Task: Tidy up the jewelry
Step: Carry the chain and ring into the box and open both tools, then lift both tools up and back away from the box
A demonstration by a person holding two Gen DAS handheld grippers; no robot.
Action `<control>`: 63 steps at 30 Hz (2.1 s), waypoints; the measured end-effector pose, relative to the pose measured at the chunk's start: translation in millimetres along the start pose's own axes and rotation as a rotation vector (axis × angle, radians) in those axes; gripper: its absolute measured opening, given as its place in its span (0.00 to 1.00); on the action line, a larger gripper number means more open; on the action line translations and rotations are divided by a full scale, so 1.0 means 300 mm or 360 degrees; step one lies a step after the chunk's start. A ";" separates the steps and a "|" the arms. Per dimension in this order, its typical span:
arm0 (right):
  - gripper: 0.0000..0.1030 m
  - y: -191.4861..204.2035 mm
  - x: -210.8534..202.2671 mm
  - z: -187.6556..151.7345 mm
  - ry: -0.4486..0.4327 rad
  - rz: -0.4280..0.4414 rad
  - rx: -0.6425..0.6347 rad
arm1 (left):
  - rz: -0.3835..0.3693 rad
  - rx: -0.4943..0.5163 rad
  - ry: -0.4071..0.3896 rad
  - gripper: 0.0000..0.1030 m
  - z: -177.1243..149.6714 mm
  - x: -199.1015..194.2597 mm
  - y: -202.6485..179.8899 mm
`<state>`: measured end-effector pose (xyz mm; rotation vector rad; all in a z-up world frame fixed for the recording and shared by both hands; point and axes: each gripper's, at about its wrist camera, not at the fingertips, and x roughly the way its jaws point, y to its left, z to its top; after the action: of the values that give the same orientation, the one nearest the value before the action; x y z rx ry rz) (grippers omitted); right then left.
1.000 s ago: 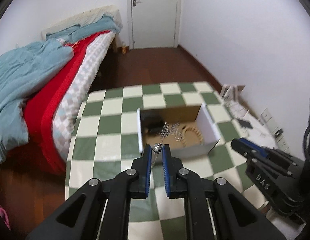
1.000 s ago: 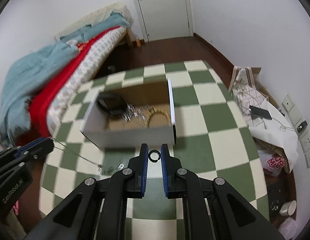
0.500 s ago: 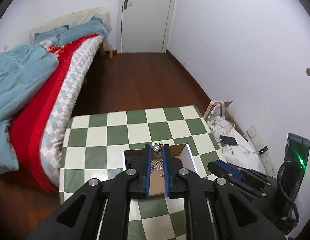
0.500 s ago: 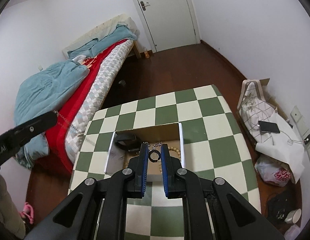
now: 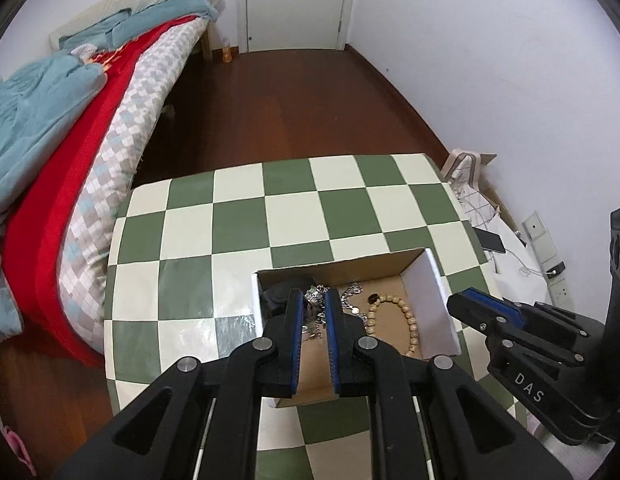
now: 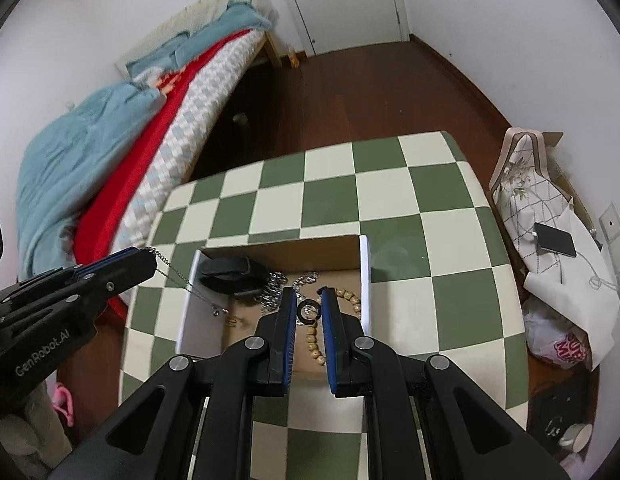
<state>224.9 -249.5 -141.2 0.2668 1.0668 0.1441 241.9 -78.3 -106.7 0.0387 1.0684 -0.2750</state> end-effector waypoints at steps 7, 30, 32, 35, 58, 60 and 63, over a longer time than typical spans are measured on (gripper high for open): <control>0.13 -0.021 0.087 0.016 0.0139 0.0057 0.0041 | 0.0052 -0.0044 0.0039 0.14 0.016 0.025 0.023; 1.00 -0.011 0.089 -0.078 0.0226 -0.0404 -0.0052 | 0.0413 -0.0077 -0.0047 1.00 -0.171 0.030 0.097; 1.00 -0.011 0.085 -0.102 0.0228 -0.0432 -0.0055 | 0.0414 -0.0089 -0.0052 1.00 -0.191 0.017 0.093; 1.00 -0.012 0.060 -0.132 0.0207 -0.0460 -0.0050 | 0.0408 -0.0110 -0.0079 1.00 -0.219 -0.022 0.091; 1.00 0.146 -0.502 -0.338 -0.0241 -0.0513 -0.0114 | 0.0351 -0.0116 -0.0433 0.99 -0.429 -0.572 -0.012; 1.00 0.161 -0.558 -0.362 -0.0267 -0.0521 -0.0127 | 0.0335 -0.0103 -0.0459 1.00 -0.443 -0.619 -0.026; 1.00 0.184 -0.642 -0.396 -0.0324 -0.0529 -0.0135 | 0.0310 -0.0109 -0.0491 0.99 -0.465 -0.687 -0.035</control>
<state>29.1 -226.5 -17.0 0.0237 0.8867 -0.1340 26.6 -23.6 5.9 0.0373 0.7600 -0.0642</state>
